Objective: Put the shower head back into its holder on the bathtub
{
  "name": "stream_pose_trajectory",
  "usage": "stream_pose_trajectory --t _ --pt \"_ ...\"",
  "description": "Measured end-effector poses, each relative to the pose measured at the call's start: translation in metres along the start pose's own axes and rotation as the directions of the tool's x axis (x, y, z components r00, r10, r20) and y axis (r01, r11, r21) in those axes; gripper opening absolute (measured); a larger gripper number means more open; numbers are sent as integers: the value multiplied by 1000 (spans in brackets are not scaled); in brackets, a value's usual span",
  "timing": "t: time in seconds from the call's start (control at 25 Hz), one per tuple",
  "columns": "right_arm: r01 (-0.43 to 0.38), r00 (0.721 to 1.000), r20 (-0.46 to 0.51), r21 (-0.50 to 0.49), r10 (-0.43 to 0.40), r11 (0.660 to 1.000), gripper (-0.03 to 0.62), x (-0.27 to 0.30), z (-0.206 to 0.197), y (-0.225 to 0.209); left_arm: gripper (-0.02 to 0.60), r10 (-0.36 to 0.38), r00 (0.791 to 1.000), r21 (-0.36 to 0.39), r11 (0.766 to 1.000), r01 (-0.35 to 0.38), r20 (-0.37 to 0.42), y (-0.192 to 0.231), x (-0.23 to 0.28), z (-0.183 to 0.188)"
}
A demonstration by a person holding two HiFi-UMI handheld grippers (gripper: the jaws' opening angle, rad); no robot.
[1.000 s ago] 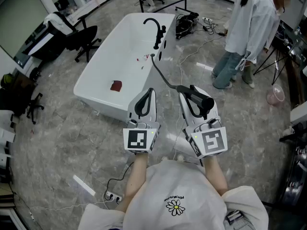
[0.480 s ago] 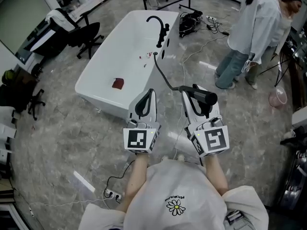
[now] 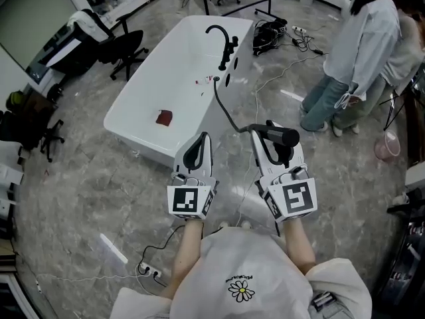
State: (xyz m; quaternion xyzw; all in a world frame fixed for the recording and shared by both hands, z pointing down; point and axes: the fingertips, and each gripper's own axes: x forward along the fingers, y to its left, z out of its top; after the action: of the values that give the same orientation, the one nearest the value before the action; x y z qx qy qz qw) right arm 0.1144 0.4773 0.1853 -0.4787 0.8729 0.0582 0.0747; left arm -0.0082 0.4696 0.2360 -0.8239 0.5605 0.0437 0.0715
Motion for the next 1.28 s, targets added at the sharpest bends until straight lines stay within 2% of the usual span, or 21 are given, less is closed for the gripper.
stream_pose_trajectory --t 0.24,0.4,0.56,0.68,0.76,0.8,0.88,1.0,1.08,1.28 --pt "-58 993 96 -55 63 997 137 13 33 -21 0 48 998 -15 999 -48 -44 -10 11 -25" --pt "-65 994 87 -75 72 995 137 30 28 -34 -2 35 994 -15 999 -37 -106 -16 32 -53" --pt "-75 995 64 -87 80 993 137 53 8 -49 -1 37 989 -22 999 -41 -140 -5 61 -81" --pt "-69 996 53 -70 73 995 137 79 -8 -66 -2 16 989 38 999 -11 -148 11 90 -101" --pt "-66 995 71 -43 69 997 137 101 -5 -80 11 -38 986 89 995 53 -160 18 110 -123" --pt "-65 994 84 -40 68 997 137 114 -1 -87 31 -66 982 95 992 84 -178 22 120 -139" --pt "-62 993 99 -67 68 996 137 144 7 -98 48 -94 967 44 993 107 -235 34 143 -179" --pt "-63 993 89 -120 74 991 137 191 6 -110 94 -96 948 -82 994 74 -304 57 180 -230" --pt "-60 995 77 -133 71 989 137 219 0 -118 112 -105 935 -132 989 63 -340 70 204 -255" --pt "-53 998 25 -129 56 990 137 273 -28 -140 129 -157 890 -130 985 112 -428 92 247 -299"
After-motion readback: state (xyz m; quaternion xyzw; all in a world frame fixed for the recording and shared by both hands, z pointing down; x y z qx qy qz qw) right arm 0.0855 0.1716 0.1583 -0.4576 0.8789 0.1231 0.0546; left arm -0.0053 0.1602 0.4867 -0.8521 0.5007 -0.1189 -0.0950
